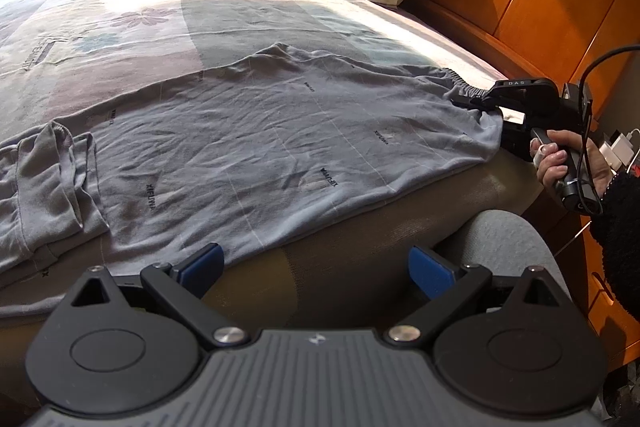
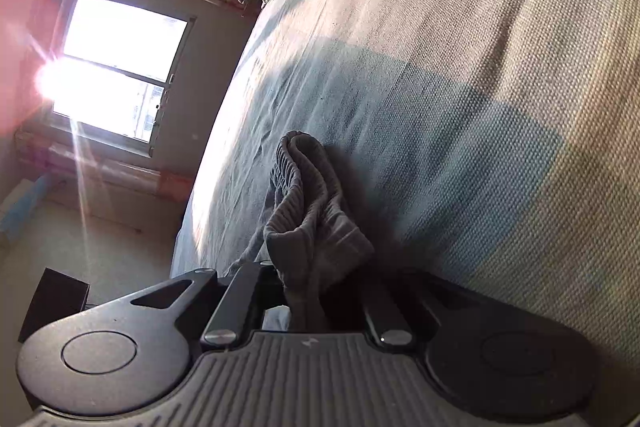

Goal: Fold clothes
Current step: 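Lift the held waistband and fold it over toward the cuffs with the right tool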

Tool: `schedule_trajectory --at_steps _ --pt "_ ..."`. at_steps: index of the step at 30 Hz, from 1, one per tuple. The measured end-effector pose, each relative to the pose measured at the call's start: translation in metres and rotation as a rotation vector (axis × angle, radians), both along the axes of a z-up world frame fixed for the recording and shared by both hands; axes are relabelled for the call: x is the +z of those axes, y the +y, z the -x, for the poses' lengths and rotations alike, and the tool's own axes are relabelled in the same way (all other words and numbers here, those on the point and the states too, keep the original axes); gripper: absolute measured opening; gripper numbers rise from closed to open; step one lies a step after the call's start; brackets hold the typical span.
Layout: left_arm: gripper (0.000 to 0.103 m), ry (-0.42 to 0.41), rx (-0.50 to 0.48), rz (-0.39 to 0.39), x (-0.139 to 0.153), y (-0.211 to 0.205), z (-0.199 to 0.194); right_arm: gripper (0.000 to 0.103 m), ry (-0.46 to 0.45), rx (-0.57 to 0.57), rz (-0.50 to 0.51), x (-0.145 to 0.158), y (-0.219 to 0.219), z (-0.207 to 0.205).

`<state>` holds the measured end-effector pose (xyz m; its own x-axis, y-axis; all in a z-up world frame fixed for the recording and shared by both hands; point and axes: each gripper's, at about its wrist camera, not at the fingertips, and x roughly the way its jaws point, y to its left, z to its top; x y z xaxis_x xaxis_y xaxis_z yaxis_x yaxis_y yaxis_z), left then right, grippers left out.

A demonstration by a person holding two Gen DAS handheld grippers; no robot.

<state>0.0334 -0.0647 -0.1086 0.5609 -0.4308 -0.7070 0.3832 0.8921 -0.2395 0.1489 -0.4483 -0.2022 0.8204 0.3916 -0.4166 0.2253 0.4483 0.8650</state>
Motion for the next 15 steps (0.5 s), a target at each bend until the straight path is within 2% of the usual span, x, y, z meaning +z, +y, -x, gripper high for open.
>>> schedule_trajectory --at_steps 3,10,15 --pt "0.099 -0.006 -0.007 -0.003 0.004 0.001 0.001 0.004 0.023 0.007 0.126 0.010 0.012 -0.001" --pt "0.099 -0.029 -0.021 -0.001 0.016 0.011 0.003 0.007 0.056 0.021 0.333 0.039 0.038 -0.003" --pt "0.099 -0.045 -0.115 -0.058 0.028 0.021 0.003 0.007 0.043 0.067 0.447 0.074 0.062 -0.008"
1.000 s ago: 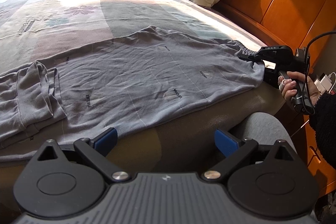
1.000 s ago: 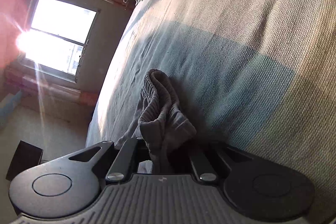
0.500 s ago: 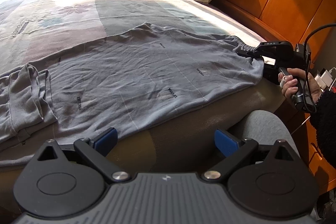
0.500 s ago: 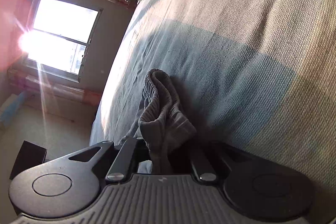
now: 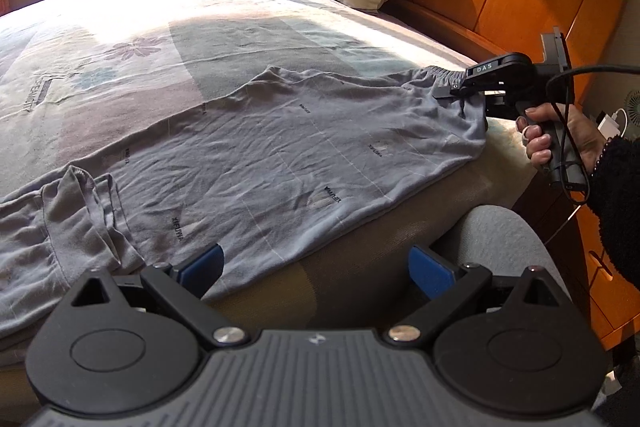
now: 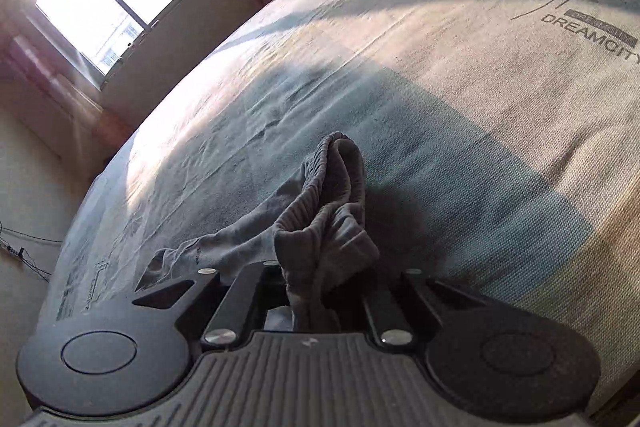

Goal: Fold clothes
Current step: 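Lift the held waistband and fold it over toward the cuffs with the right tool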

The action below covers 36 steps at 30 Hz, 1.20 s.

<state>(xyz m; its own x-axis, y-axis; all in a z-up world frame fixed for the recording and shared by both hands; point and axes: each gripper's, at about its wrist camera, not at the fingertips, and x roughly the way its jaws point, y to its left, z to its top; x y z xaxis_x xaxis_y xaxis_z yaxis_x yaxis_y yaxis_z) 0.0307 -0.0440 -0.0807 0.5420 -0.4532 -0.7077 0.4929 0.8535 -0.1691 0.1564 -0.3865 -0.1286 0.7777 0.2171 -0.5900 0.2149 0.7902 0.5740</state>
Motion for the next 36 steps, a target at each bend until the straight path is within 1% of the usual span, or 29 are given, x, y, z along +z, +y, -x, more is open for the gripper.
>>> schedule_trajectory --at_steps 4,6,8,12,15,25,29,31,36 --pt "0.099 -0.018 -0.096 -0.087 0.011 0.012 0.004 0.007 -0.025 0.057 0.032 0.030 0.022 -0.004" --pt "0.099 -0.031 -0.117 -0.116 0.015 0.021 0.007 0.008 -0.039 0.086 0.037 0.041 0.035 -0.004" --pt "0.099 -0.041 -0.121 -0.125 0.017 0.029 0.010 0.008 -0.052 0.115 0.039 0.051 0.049 -0.003" --pt "0.099 -0.048 -0.111 -0.121 0.018 0.045 0.013 0.008 -0.074 0.175 0.050 0.068 0.083 -0.002" --pt "0.099 -0.051 -0.104 -0.104 0.018 0.055 0.015 0.008 -0.084 0.226 0.068 0.078 0.113 -0.003" --pt "0.099 -0.045 -0.065 -0.067 0.011 0.094 0.020 0.008 -0.114 0.390 0.051 0.099 0.214 -0.014" --pt "0.099 -0.057 -0.024 -0.078 0.009 0.110 0.022 0.008 -0.127 0.470 0.049 0.109 0.252 -0.012" --pt "0.099 -0.059 -0.012 -0.070 0.010 0.118 0.022 0.008 -0.133 0.512 0.051 0.112 0.268 -0.011" --pt "0.099 -0.052 0.024 -0.087 0.009 0.133 0.021 0.008 -0.135 0.599 0.082 0.118 0.308 -0.009"
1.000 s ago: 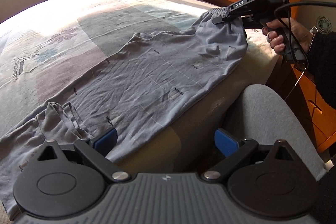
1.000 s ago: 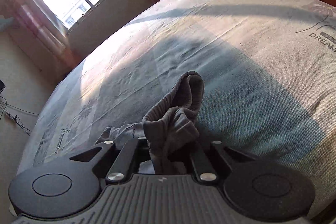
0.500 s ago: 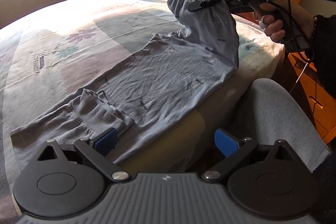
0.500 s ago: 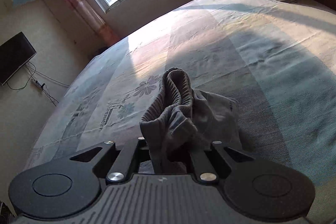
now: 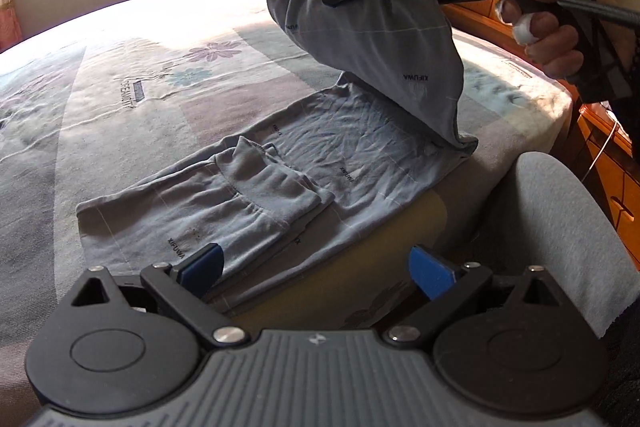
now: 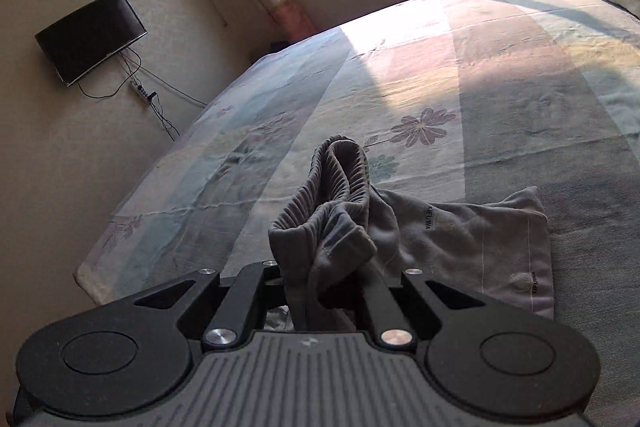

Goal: Fold clothes
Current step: 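Lift the held waistband and fold it over toward the cuffs with the right tool, then lower the waistband onto the legs and open the right tool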

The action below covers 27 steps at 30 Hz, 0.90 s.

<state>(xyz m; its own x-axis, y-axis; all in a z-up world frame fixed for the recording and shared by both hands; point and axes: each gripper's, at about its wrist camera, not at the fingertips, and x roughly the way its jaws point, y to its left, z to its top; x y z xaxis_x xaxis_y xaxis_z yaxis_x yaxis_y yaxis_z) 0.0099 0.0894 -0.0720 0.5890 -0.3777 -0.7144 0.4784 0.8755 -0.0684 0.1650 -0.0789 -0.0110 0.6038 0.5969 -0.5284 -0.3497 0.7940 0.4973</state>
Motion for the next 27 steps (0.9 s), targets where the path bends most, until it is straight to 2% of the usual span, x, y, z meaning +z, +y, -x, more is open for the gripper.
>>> schedule_trajectory --at_steps 10,15,19,27 --pt "0.099 -0.012 0.025 -0.076 0.004 0.018 0.003 0.008 -0.002 0.153 0.005 0.002 0.069 0.003" --pt "0.099 -0.005 0.105 -0.090 0.002 0.034 0.001 0.008 -0.034 0.200 0.107 -0.003 0.111 0.012" --pt "0.099 -0.002 0.132 -0.115 0.002 0.041 0.001 0.009 -0.054 0.205 0.185 -0.015 0.139 0.015" --pt "0.099 0.021 0.217 -0.082 0.000 0.056 0.009 0.009 -0.050 0.220 0.283 -0.037 0.173 0.011"
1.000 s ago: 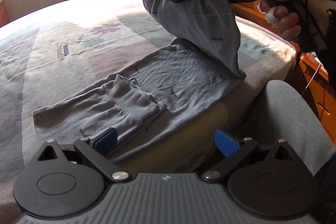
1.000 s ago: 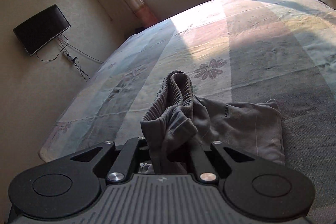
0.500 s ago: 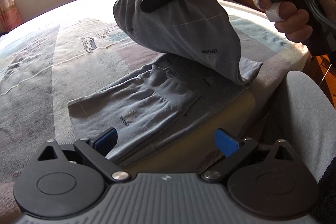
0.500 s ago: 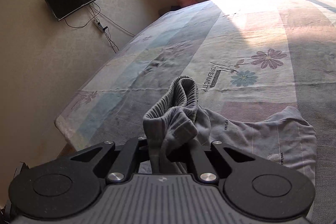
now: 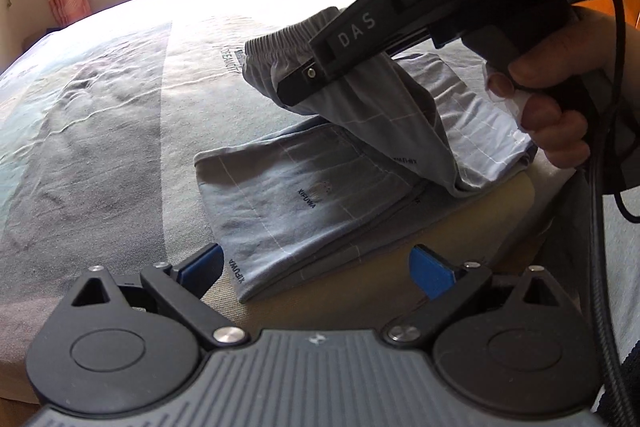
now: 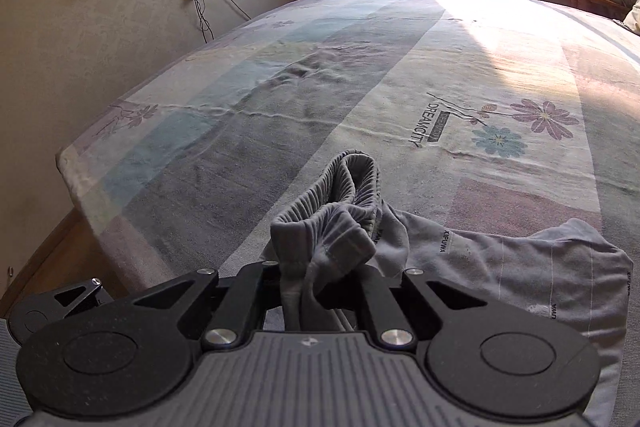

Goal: Fold clothes
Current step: 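Lower the waistband onto the legs and open the right tool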

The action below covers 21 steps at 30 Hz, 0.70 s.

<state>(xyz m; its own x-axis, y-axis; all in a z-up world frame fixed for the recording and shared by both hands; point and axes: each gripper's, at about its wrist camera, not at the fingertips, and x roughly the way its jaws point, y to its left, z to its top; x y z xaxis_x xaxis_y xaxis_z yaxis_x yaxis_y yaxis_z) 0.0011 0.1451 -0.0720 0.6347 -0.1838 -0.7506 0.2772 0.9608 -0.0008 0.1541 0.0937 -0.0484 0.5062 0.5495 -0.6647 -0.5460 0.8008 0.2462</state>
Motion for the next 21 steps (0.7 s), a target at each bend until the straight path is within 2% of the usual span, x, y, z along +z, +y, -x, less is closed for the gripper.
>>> schedule_trajectory --at_steps 4,17,18,20,21 --pt "0.099 -0.007 0.022 0.012 0.000 0.003 0.004 0.010 0.017 0.009 0.013 -0.005 0.007 -0.004" --pt "0.099 -0.013 0.117 0.125 -0.010 0.020 0.013 0.016 0.047 0.058 0.056 -0.022 0.030 -0.005" --pt "0.099 -0.012 0.119 0.130 -0.010 0.021 0.013 0.019 0.053 0.066 0.049 -0.023 0.031 -0.006" --pt "0.099 -0.013 0.123 0.128 -0.010 0.023 0.015 0.034 0.070 0.086 0.026 -0.025 0.034 -0.008" --pt "0.099 -0.014 0.122 0.130 -0.009 0.024 0.015 0.045 0.086 0.104 -0.002 -0.026 0.033 -0.009"
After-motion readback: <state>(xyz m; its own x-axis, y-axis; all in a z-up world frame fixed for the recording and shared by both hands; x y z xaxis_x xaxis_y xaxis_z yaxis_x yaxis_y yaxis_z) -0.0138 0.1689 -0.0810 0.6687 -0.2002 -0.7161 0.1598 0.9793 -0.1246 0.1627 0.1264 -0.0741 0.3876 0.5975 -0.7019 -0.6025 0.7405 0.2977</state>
